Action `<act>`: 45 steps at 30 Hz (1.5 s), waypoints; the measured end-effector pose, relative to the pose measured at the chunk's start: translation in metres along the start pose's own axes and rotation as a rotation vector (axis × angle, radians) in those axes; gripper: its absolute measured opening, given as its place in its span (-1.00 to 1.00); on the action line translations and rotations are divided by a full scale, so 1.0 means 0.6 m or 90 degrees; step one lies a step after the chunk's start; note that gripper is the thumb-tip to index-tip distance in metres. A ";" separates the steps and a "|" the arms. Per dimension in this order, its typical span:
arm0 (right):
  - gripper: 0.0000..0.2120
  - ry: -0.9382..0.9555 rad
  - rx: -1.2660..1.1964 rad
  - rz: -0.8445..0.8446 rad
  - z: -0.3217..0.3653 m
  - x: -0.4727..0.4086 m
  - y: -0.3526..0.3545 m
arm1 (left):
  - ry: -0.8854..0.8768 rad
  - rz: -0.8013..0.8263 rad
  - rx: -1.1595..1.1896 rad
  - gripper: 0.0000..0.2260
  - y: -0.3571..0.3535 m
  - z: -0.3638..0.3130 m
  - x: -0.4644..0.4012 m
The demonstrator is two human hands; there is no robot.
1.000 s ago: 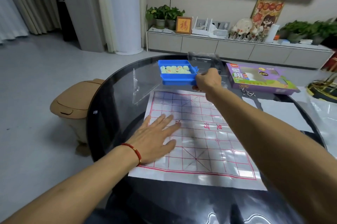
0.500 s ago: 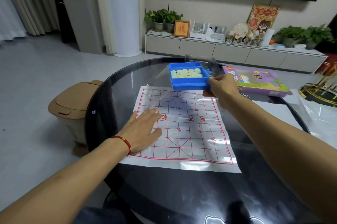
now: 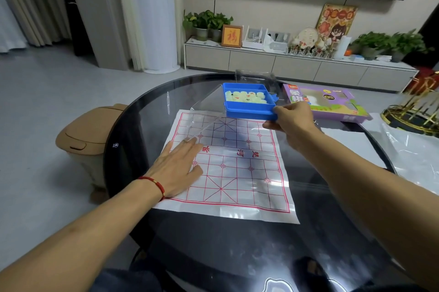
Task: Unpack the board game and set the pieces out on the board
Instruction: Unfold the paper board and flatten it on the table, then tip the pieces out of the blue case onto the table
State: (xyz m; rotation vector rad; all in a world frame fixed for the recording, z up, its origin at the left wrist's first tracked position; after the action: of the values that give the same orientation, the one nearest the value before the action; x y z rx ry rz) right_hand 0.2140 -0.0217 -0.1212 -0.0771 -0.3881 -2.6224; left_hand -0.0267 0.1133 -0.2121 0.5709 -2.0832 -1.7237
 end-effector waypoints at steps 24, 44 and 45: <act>-0.88 0.059 0.002 0.049 -0.054 0.155 0.096 | 0.175 0.015 1.331 -0.69 0.053 -0.201 -0.004; -0.56 0.510 0.707 0.384 -0.027 0.073 0.072 | 0.121 0.224 1.248 -0.47 0.025 -0.248 -0.007; -0.58 0.508 0.698 0.376 -0.025 0.071 0.073 | 0.126 0.225 1.250 -0.47 0.025 -0.247 -0.009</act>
State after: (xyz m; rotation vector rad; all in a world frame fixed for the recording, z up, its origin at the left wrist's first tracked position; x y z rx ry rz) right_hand 0.1975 -0.0822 -0.1192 0.9917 -1.1806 -1.4079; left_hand 0.0550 -0.0045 -0.1713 0.6129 -2.7375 0.9720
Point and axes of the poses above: each hand's wrist, its own x-axis away from the middle knuckle, its own y-axis out of the back of the hand, z = x × y, the point moved 7 cm from there along -x, towards the middle knuckle
